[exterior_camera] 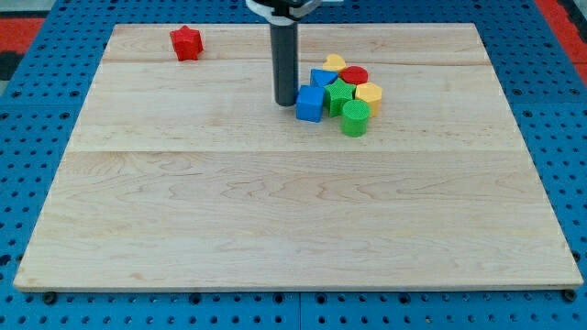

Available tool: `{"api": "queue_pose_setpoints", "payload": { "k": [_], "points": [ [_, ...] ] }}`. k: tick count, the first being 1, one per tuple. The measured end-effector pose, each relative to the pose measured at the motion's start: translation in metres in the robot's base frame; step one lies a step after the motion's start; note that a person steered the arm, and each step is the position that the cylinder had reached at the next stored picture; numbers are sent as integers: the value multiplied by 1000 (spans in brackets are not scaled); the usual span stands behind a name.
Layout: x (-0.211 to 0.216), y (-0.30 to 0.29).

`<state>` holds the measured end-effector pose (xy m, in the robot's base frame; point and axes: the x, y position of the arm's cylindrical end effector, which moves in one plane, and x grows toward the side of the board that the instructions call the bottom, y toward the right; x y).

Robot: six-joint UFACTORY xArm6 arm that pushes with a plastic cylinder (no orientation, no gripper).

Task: Move red star closer to the group of blocks

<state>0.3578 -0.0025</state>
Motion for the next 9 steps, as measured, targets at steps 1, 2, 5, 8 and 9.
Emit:
{"api": "queue_pose_setpoints", "payload": {
  "k": [1, 2, 5, 8, 9],
  "points": [
    [7, 5],
    [17, 12],
    [31, -64],
    [-79, -237],
    [-118, -262]
  ]
}}
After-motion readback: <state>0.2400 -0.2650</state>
